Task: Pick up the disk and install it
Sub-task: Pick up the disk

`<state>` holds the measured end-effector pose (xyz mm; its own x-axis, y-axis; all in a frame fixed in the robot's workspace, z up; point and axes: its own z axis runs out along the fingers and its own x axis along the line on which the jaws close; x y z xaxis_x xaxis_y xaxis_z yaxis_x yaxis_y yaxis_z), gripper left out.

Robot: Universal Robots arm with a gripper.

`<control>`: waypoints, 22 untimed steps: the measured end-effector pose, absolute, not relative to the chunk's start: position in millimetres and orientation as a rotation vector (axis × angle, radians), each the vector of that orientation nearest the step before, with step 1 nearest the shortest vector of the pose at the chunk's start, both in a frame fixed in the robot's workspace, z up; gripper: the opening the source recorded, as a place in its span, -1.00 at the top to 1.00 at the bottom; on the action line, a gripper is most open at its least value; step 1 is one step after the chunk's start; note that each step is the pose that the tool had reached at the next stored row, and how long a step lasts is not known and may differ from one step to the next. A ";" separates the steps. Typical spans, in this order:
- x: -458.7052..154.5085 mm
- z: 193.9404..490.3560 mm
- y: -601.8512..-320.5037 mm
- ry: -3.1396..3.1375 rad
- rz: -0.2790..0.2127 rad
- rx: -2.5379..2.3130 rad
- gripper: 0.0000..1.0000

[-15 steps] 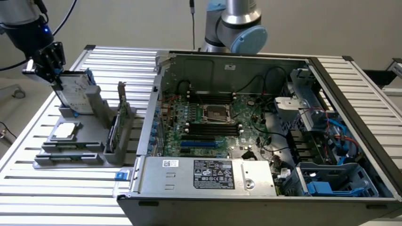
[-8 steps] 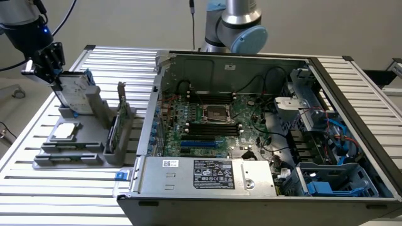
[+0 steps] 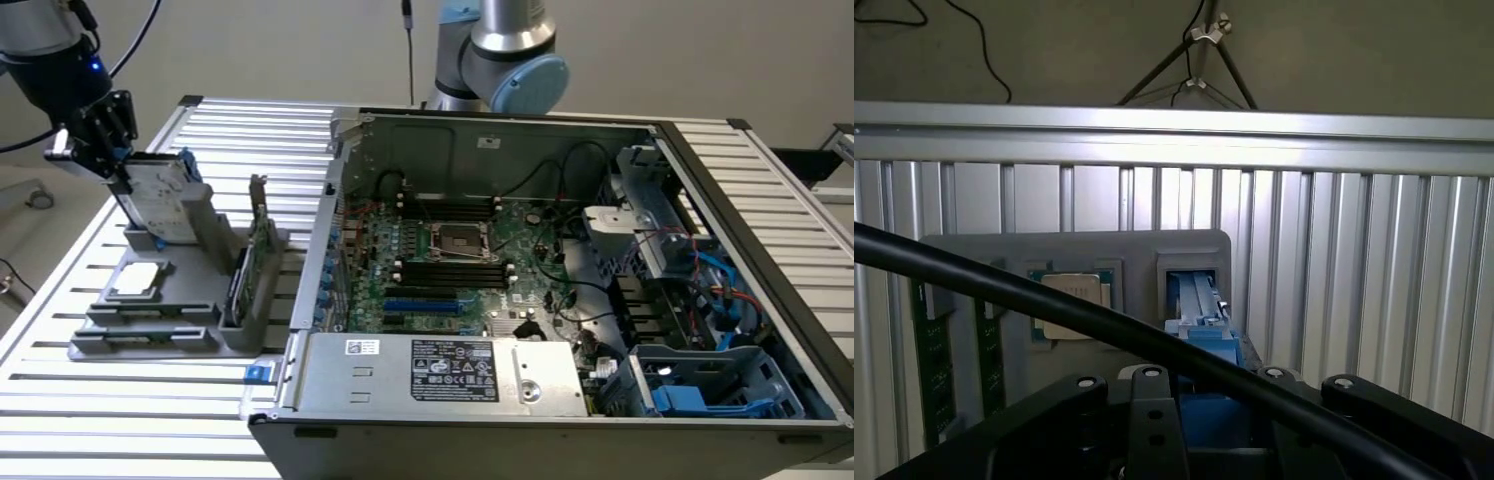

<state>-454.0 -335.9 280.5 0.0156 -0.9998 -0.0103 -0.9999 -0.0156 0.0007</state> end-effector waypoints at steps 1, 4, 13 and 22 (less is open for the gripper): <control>-454.0 280.6 -336.0 2.199 0.013 -2.234 0.35; -454.0 280.5 -336.4 2.199 0.014 -2.233 0.35; -454.0 284.4 -336.5 2.198 0.015 -2.233 0.35; -453.7 314.5 -336.5 2.202 0.024 -2.237 0.35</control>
